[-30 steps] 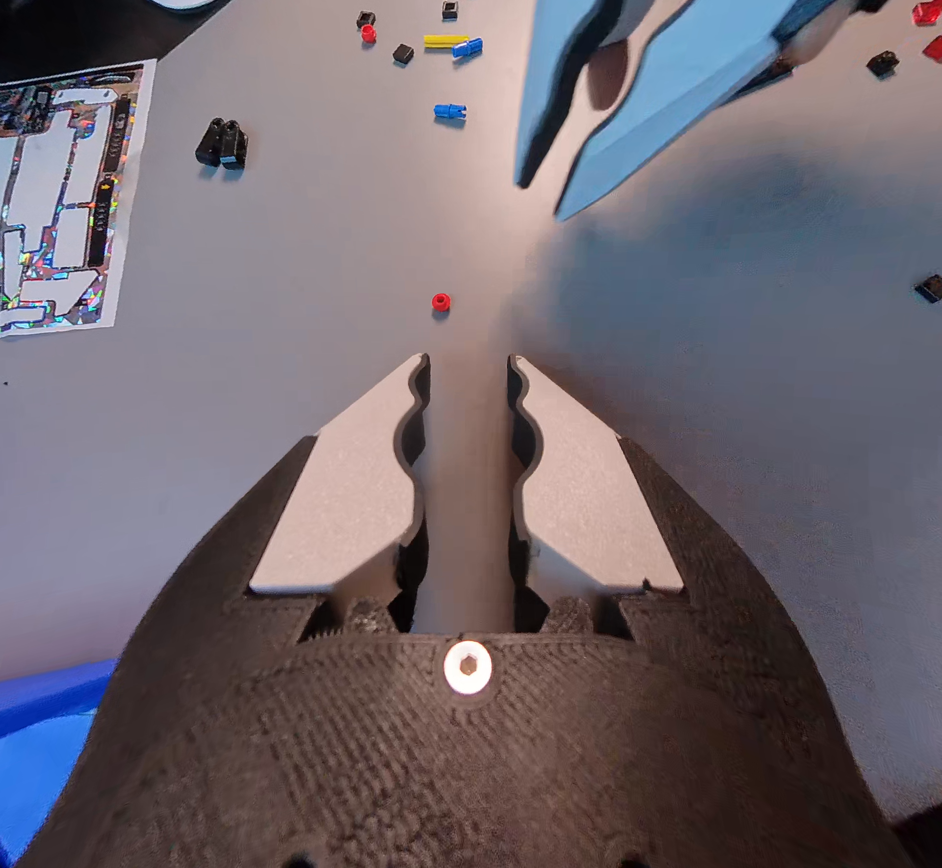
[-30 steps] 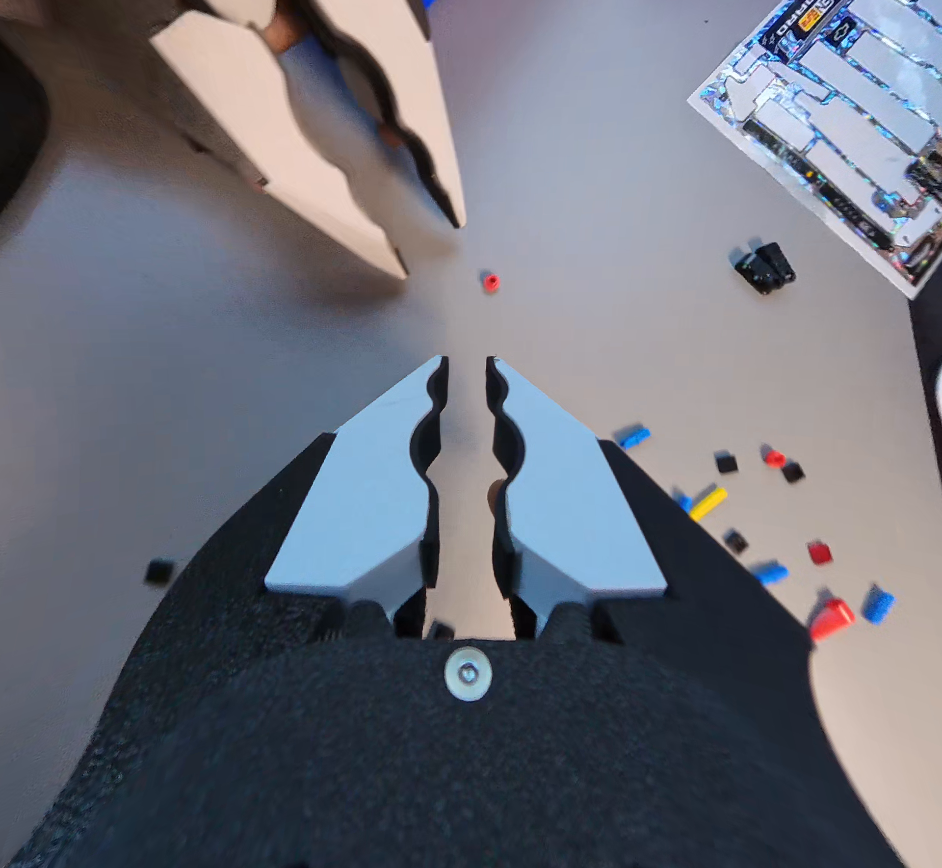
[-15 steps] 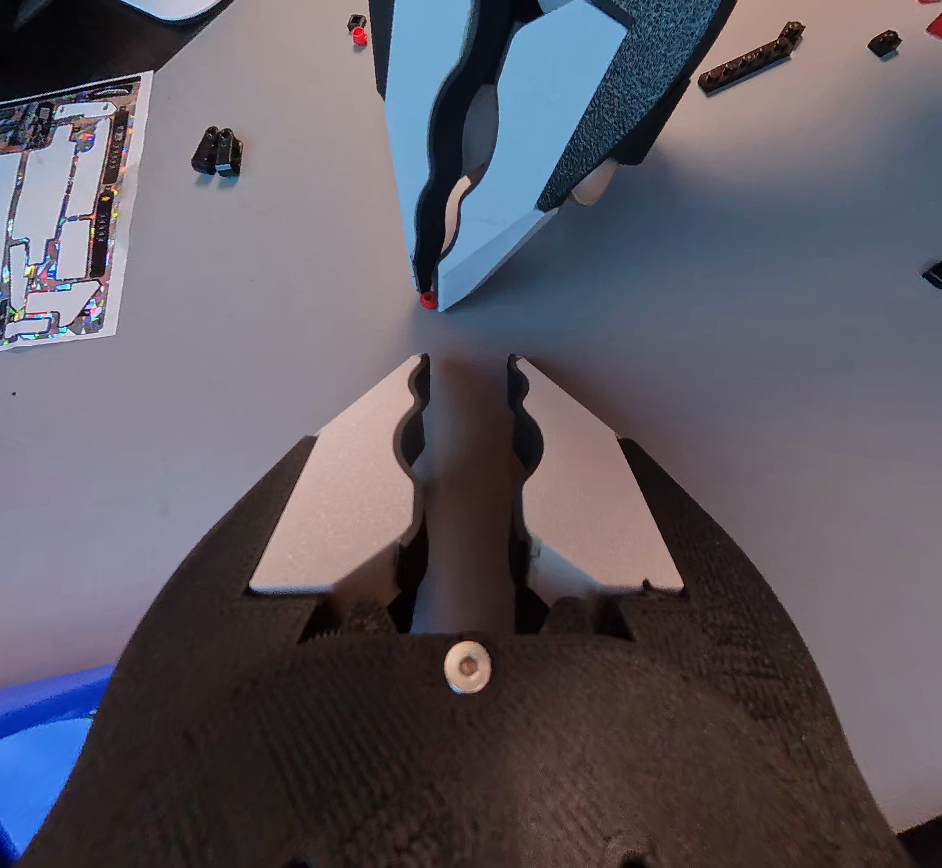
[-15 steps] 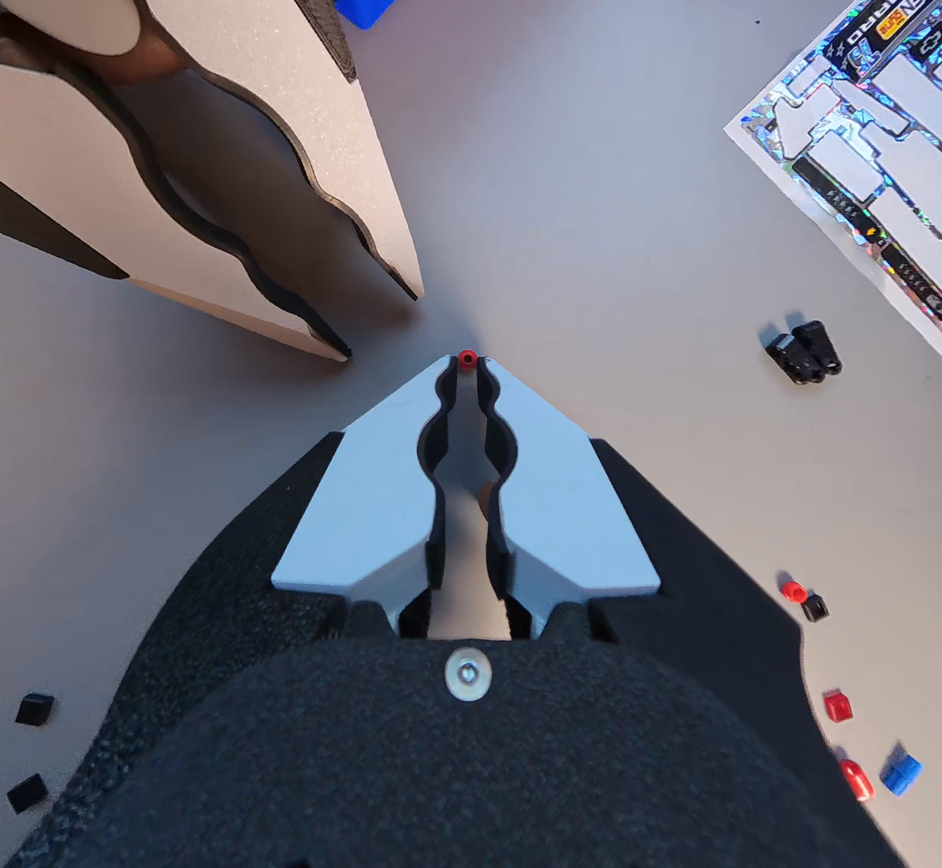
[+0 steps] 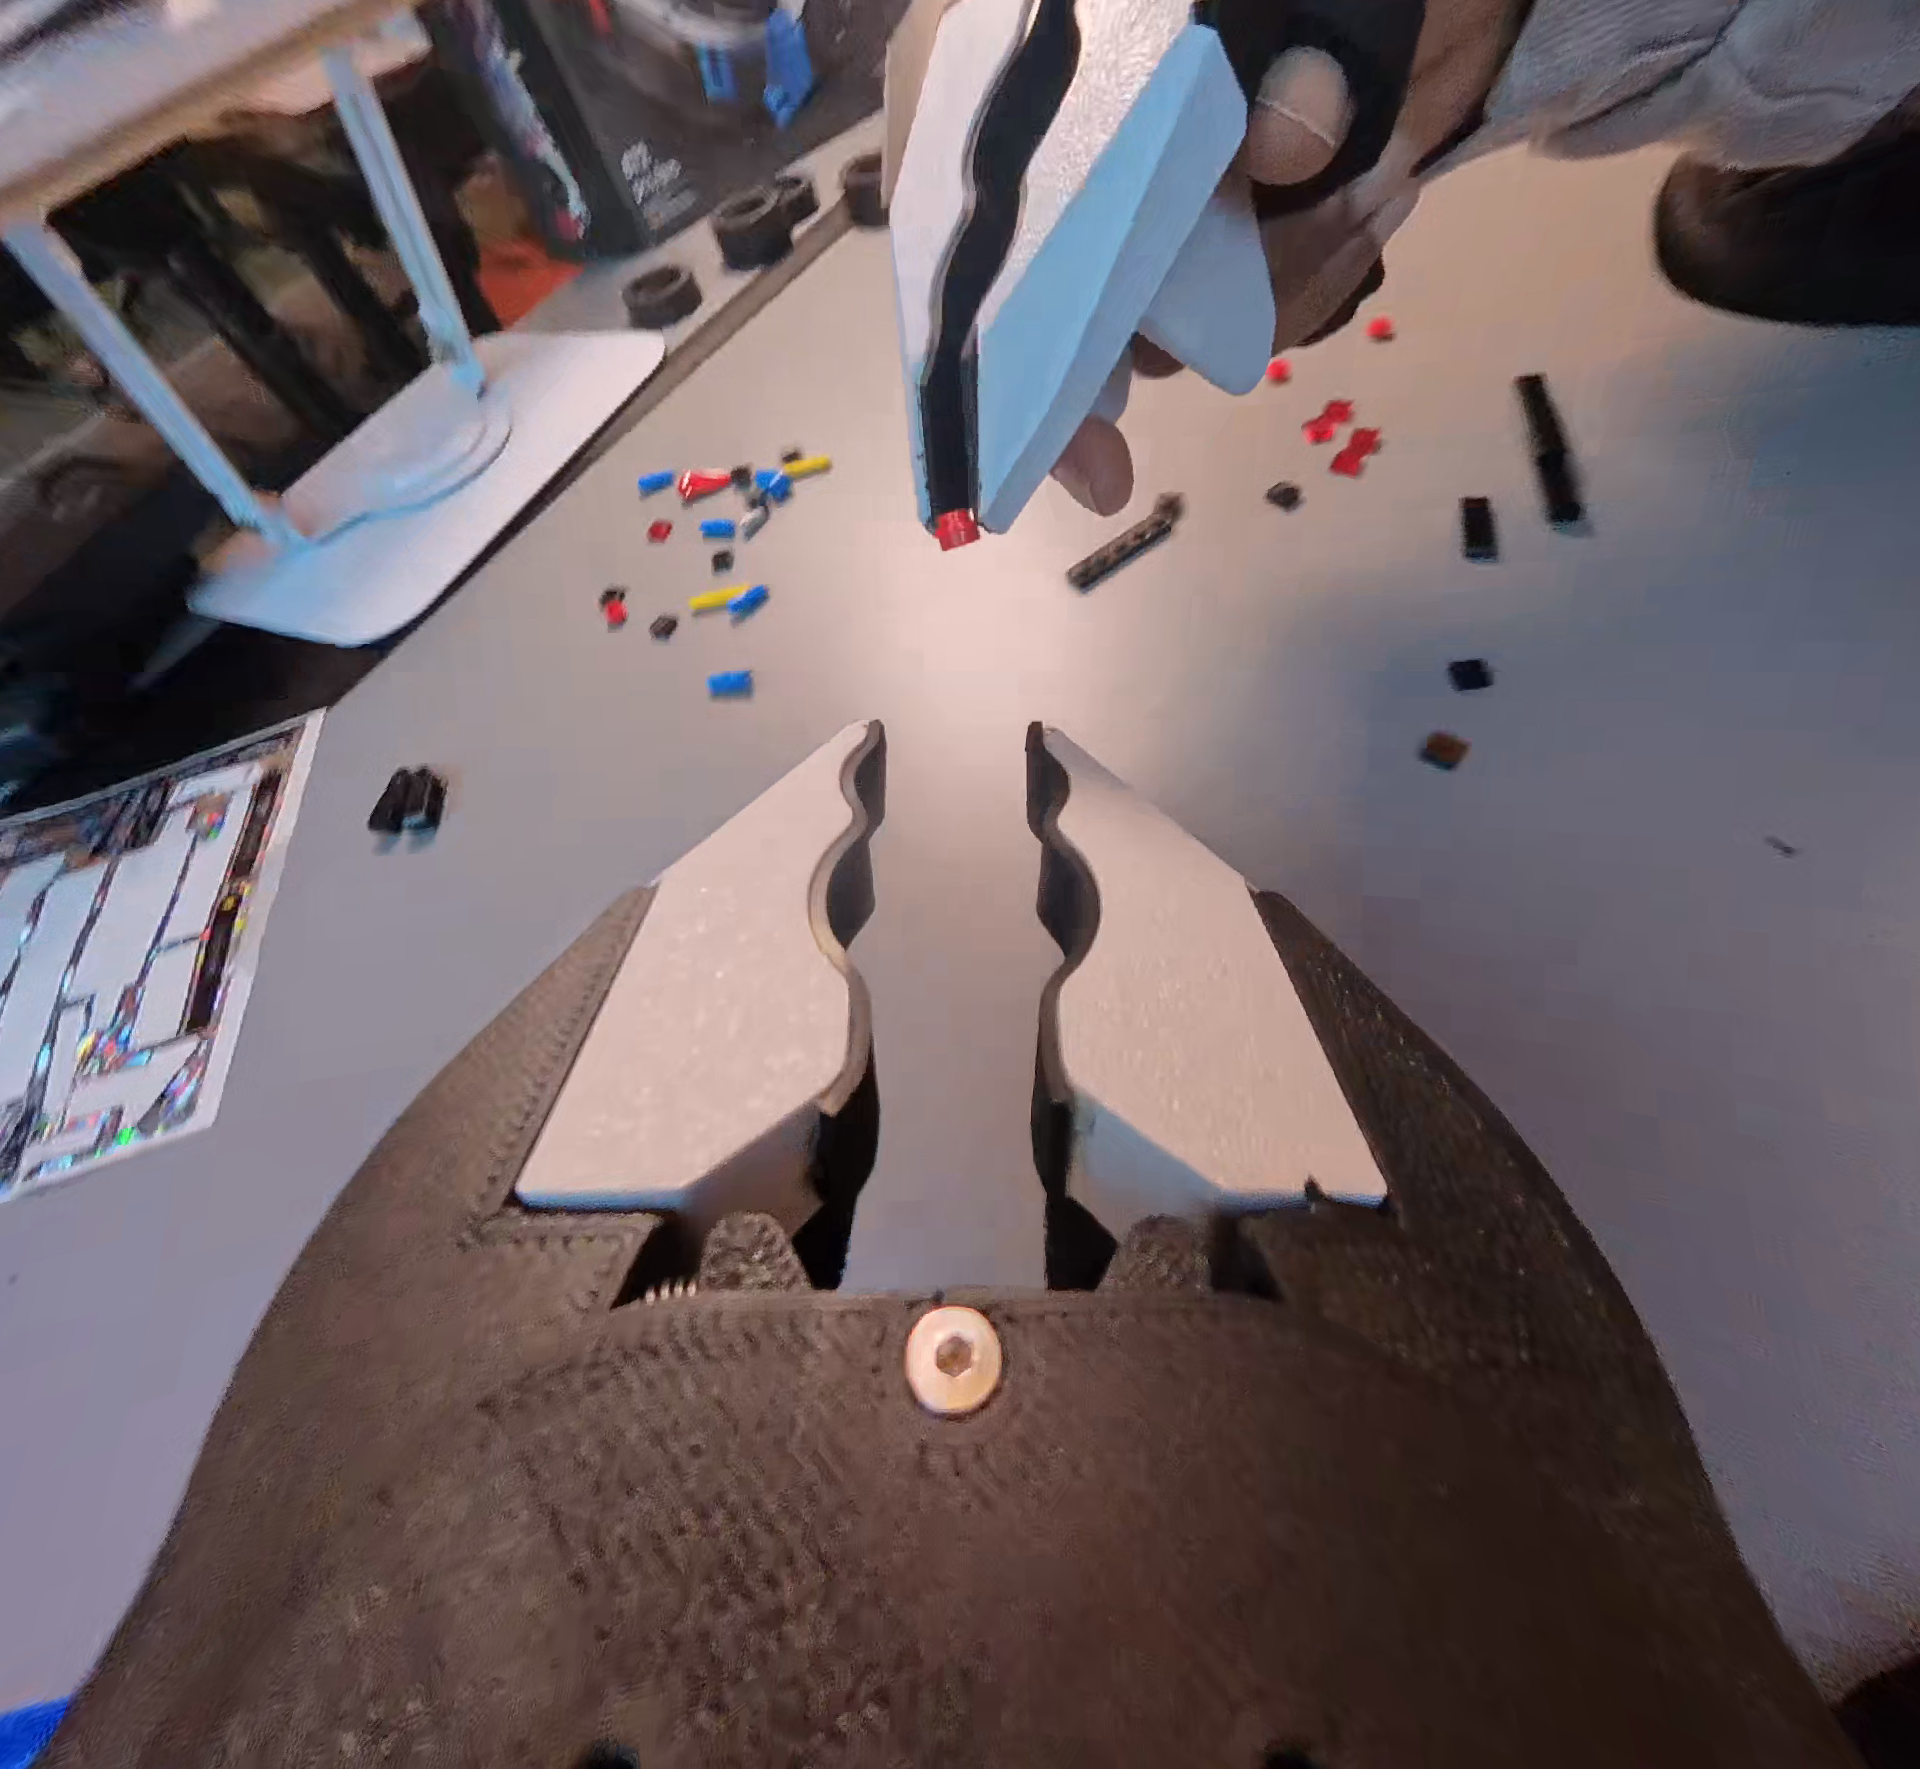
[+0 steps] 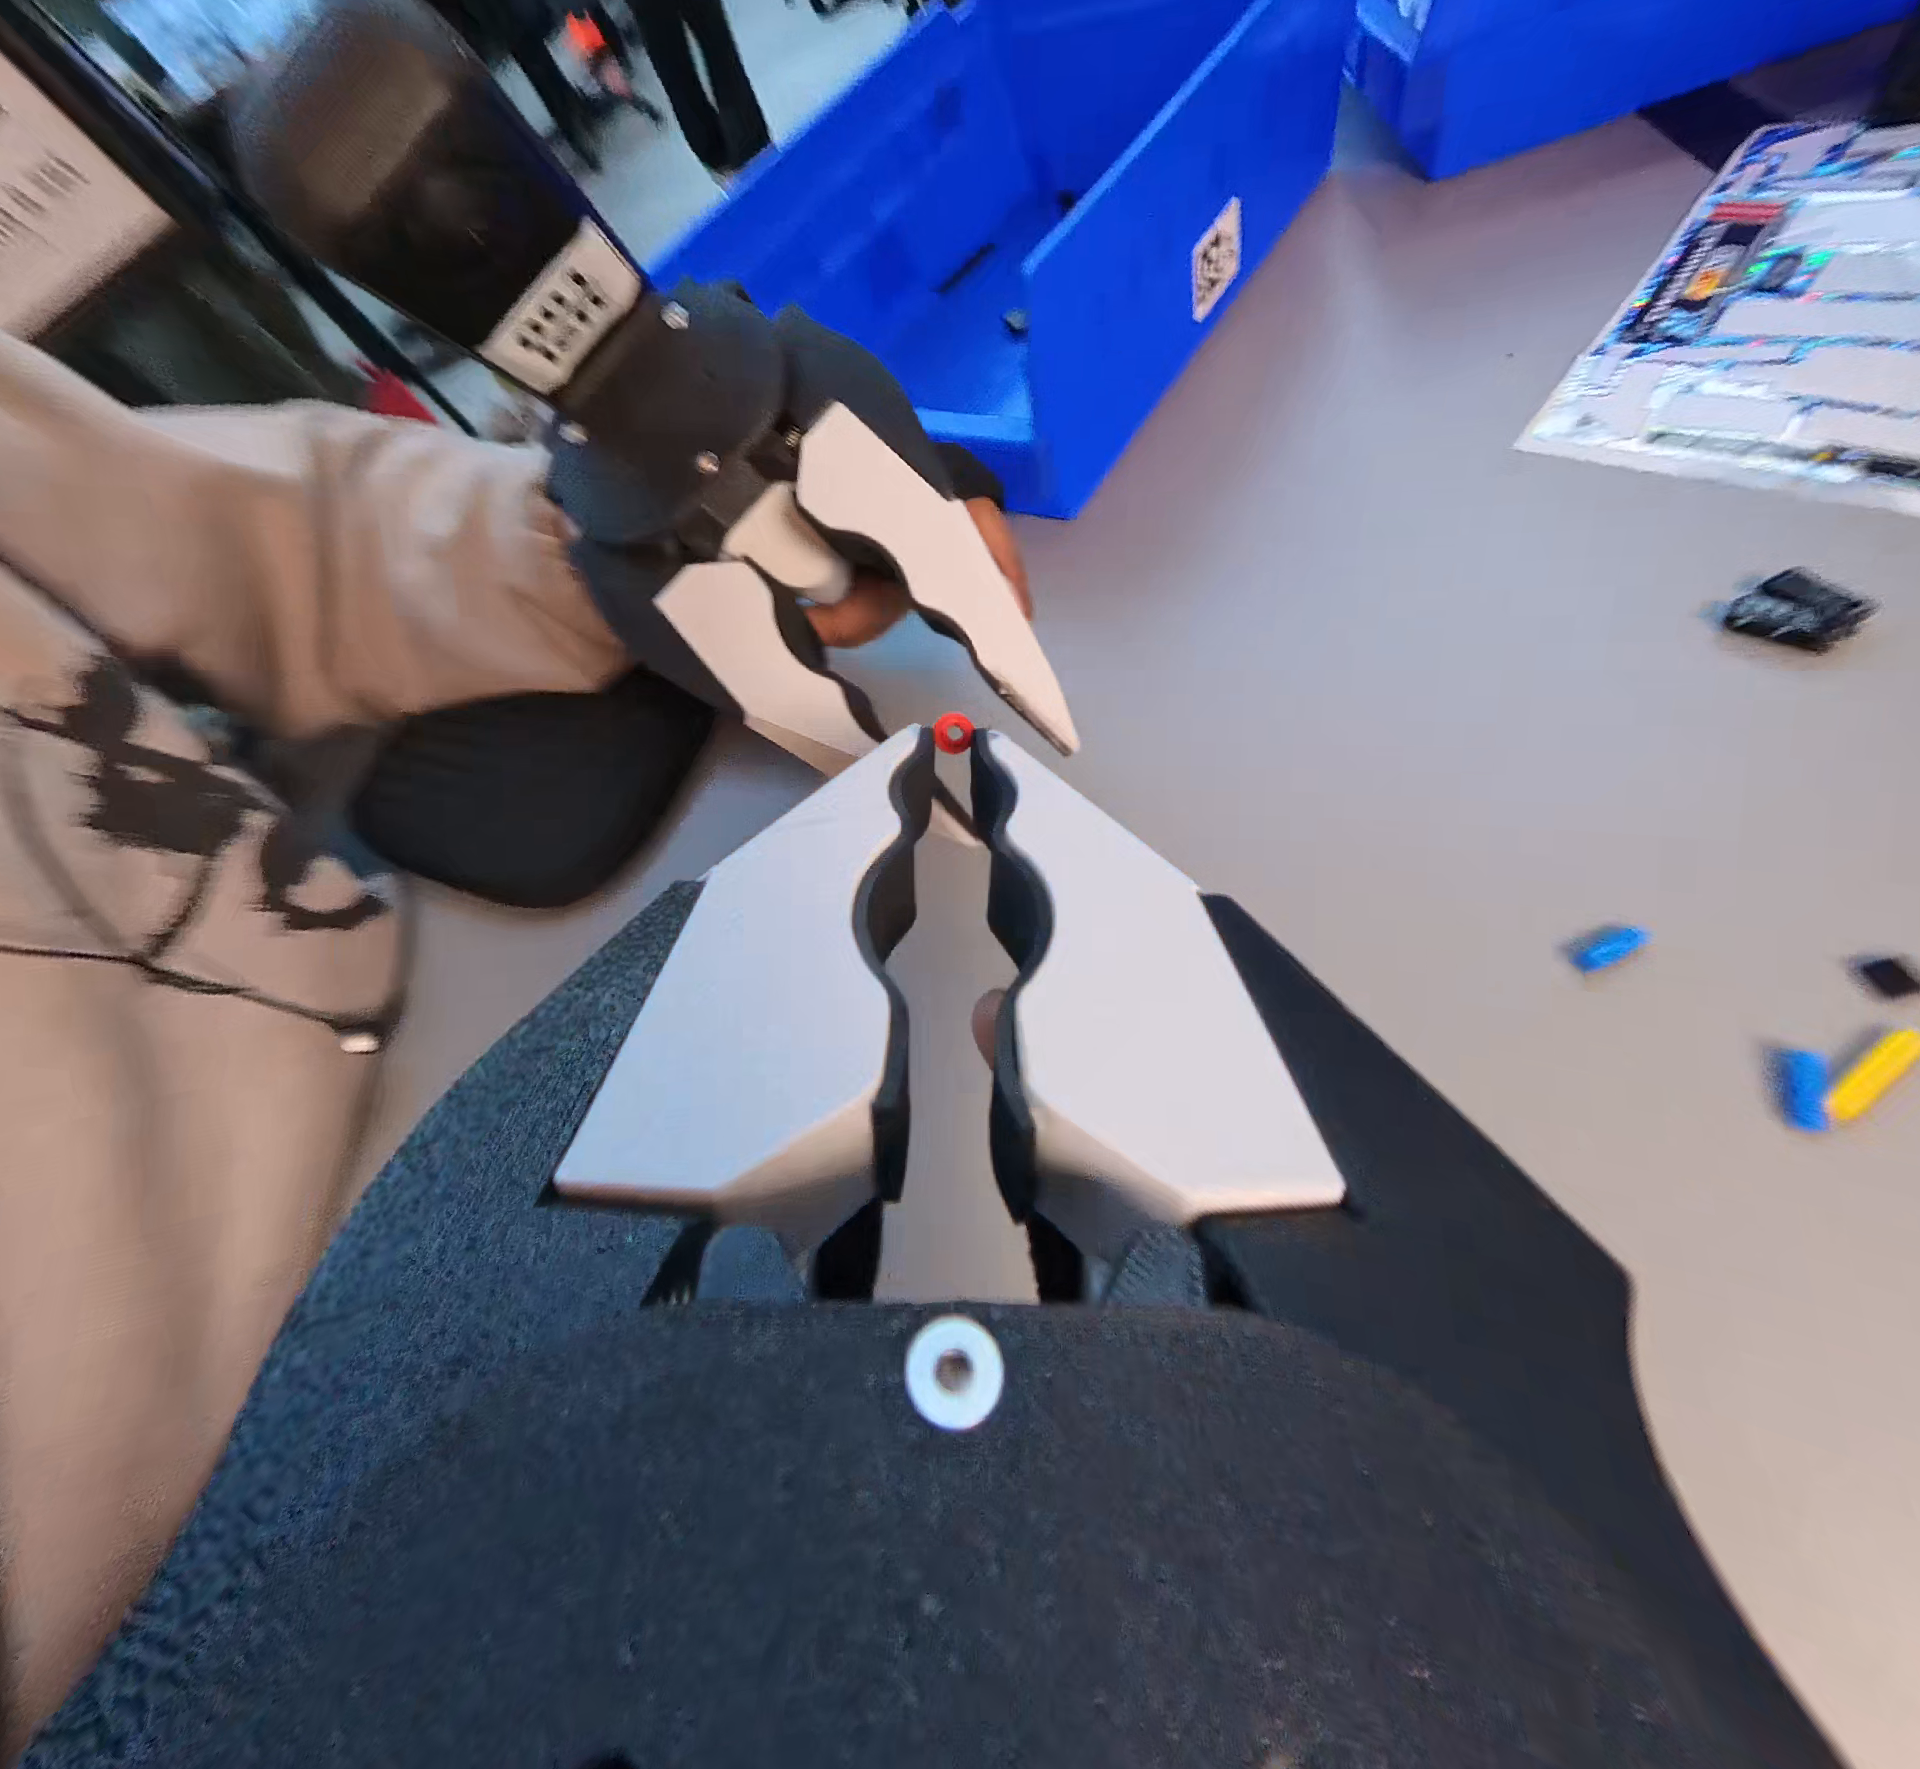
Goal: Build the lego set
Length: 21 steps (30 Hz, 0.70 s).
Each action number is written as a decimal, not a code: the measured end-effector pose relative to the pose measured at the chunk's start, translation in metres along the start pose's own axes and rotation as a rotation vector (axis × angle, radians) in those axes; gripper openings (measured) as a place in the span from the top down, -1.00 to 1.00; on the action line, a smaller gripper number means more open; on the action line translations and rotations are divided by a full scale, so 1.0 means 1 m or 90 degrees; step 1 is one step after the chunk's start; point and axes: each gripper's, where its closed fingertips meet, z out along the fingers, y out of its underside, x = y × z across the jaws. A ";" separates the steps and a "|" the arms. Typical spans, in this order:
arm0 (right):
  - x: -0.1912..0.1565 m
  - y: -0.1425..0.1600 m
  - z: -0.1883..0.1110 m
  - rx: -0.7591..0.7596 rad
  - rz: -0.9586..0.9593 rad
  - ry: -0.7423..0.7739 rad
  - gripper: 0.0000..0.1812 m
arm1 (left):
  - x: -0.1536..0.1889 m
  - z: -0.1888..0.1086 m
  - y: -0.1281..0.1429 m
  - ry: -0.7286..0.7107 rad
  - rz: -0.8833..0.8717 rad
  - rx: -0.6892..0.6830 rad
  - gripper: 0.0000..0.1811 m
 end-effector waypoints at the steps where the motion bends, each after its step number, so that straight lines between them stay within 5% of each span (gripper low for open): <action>1: -0.012 0.002 -0.010 0.020 0.035 -0.031 0.96 | 0.011 -0.001 -0.011 0.023 0.012 0.033 0.74; 10: -0.070 0.058 -0.062 0.045 0.216 -0.119 0.96 | 0.094 -0.004 -0.049 0.225 0.036 0.146 0.82; 21: -0.079 0.049 -0.062 0.222 0.385 -0.197 0.96 | 0.105 -0.004 -0.083 0.173 0.075 0.212 0.83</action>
